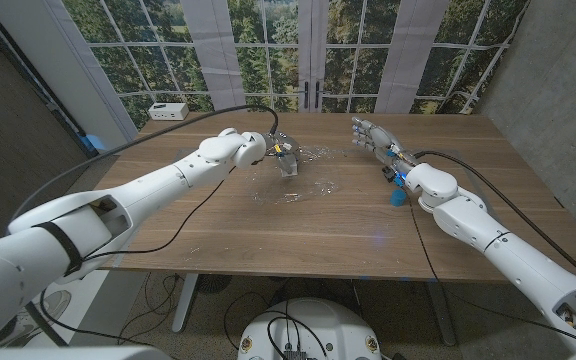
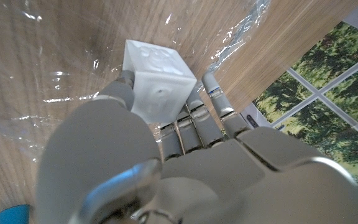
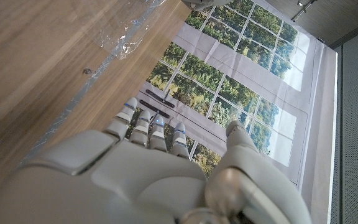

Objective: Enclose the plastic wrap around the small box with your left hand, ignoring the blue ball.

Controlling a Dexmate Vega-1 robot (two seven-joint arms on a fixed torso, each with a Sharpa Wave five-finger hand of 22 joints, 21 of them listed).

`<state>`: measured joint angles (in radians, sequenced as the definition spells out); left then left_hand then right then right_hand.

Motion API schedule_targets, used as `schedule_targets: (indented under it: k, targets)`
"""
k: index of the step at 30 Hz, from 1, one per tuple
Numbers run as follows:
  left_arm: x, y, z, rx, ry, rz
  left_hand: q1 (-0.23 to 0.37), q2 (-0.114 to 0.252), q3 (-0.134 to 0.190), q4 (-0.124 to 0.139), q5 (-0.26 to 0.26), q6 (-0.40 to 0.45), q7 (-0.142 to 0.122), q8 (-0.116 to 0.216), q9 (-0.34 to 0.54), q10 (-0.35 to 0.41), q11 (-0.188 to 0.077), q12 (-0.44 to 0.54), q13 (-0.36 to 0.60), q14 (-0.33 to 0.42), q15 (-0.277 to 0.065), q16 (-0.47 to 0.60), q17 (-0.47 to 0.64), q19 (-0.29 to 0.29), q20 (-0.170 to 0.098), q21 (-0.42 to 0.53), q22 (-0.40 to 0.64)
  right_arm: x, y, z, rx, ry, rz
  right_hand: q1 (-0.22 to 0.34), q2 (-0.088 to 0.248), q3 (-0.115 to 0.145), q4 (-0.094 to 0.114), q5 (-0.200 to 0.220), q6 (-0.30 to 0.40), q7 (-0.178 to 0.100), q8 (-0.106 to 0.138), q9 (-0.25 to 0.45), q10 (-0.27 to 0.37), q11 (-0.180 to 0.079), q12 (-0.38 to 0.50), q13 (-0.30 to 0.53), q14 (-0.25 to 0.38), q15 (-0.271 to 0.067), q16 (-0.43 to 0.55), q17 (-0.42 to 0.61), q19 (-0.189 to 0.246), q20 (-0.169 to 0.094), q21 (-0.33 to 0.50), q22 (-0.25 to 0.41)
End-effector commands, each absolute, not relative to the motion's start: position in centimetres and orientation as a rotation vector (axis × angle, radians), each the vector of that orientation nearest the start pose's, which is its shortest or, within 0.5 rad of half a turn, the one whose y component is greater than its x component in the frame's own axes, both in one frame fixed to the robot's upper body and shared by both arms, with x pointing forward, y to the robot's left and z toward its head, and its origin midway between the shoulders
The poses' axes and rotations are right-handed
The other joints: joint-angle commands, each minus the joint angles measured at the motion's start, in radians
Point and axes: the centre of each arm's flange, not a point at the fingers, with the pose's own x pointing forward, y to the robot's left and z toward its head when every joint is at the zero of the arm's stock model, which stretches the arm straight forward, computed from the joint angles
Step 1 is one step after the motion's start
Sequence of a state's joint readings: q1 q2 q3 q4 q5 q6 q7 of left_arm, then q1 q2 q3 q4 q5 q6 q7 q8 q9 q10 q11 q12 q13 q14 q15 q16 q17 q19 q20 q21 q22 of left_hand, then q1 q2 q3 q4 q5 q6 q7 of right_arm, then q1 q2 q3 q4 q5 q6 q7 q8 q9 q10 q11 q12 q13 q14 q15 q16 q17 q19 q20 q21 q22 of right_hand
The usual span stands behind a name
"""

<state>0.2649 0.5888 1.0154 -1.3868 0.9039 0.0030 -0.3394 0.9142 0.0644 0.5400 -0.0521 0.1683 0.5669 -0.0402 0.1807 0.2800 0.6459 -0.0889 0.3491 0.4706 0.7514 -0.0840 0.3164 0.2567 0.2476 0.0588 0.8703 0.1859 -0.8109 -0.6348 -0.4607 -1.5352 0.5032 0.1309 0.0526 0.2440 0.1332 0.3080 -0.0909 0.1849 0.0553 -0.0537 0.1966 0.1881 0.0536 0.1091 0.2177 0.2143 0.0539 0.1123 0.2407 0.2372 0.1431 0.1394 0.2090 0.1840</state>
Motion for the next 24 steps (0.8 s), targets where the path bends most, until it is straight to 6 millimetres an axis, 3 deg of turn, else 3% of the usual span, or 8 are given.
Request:
schedule_targets:
  k: [1, 8, 13, 19, 24]
  targets:
    - [66.9, 11.9, 6.6, 2.100, -0.532, -0.213, 0.027, 0.044, 0.009, 0.034, 0.000, -0.036, -0.001, -0.002, -0.010, -0.027, 0.005, -0.028, -0.013, -0.048, -0.080, -0.022, -0.007, -0.009, -0.001, -0.002, -0.002, 62.8, -23.3, 1.7, -0.270, -0.596, 0.372, 0.004, -0.003, -0.003, -0.003, -0.003, 0.007, 0.003, -0.001, 0.002, 0.004, 0.001, -0.004, 0.000, 0.003, 0.002, 0.001, 0.002, -0.003, 0.008, 0.006, 0.002]
    - [66.6, 12.4, 6.4, 2.097, -0.539, -0.209, -0.022, 0.008, -0.053, 0.019, 0.000, -0.124, 0.002, -0.005, -0.036, -0.116, 0.017, -0.092, -0.040, -0.193, -0.034, -0.064, -0.005, -0.049, 0.001, -0.022, -0.003, 62.7, -23.2, 1.6, -0.270, -0.589, 0.369, 0.004, -0.002, -0.003, -0.003, -0.003, 0.007, 0.004, -0.001, 0.002, 0.004, 0.001, -0.004, 0.000, 0.004, 0.002, 0.002, 0.002, -0.003, 0.008, 0.006, 0.002]
    - [66.2, 12.6, 6.5, 2.087, -0.536, -0.246, -0.084, -0.010, -0.099, 0.032, 0.001, -0.219, 0.009, -0.012, -0.053, -0.177, 0.035, -0.116, -0.052, -0.264, -0.009, -0.089, -0.006, -0.088, 0.009, -0.045, -0.004, 62.6, -23.1, 1.6, -0.269, -0.595, 0.372, 0.004, -0.002, -0.003, -0.003, -0.003, 0.008, 0.004, -0.001, 0.002, 0.006, 0.003, -0.003, 0.000, 0.006, 0.003, 0.002, 0.002, -0.002, 0.009, 0.006, 0.002]
    - [65.5, 12.7, 6.4, 2.092, -0.543, -0.236, -0.120, -0.023, -0.125, 0.034, 0.003, -0.276, 0.005, -0.011, -0.065, -0.230, 0.038, -0.127, -0.056, -0.316, 0.014, -0.108, -0.011, -0.127, 0.020, -0.068, -0.005, 62.3, -23.1, 1.7, -0.274, -0.599, 0.373, 0.004, -0.003, -0.004, -0.003, -0.003, 0.009, 0.004, 0.000, 0.002, 0.009, 0.003, -0.003, 0.000, 0.007, 0.003, 0.003, 0.002, -0.001, 0.009, 0.007, 0.002]
    - [64.9, 13.1, 6.5, 2.072, -0.565, -0.213, -0.145, -0.030, -0.143, 0.035, 0.005, -0.318, 0.003, -0.008, -0.073, -0.280, 0.060, -0.139, -0.061, -0.367, 0.033, -0.122, -0.014, -0.154, 0.029, -0.086, -0.005, 62.2, -23.0, 1.7, -0.276, -0.598, 0.379, 0.003, -0.003, -0.004, -0.003, -0.003, 0.009, 0.004, 0.000, 0.002, 0.009, 0.003, -0.003, 0.000, 0.009, 0.003, 0.003, 0.002, 0.000, 0.010, 0.007, 0.002]
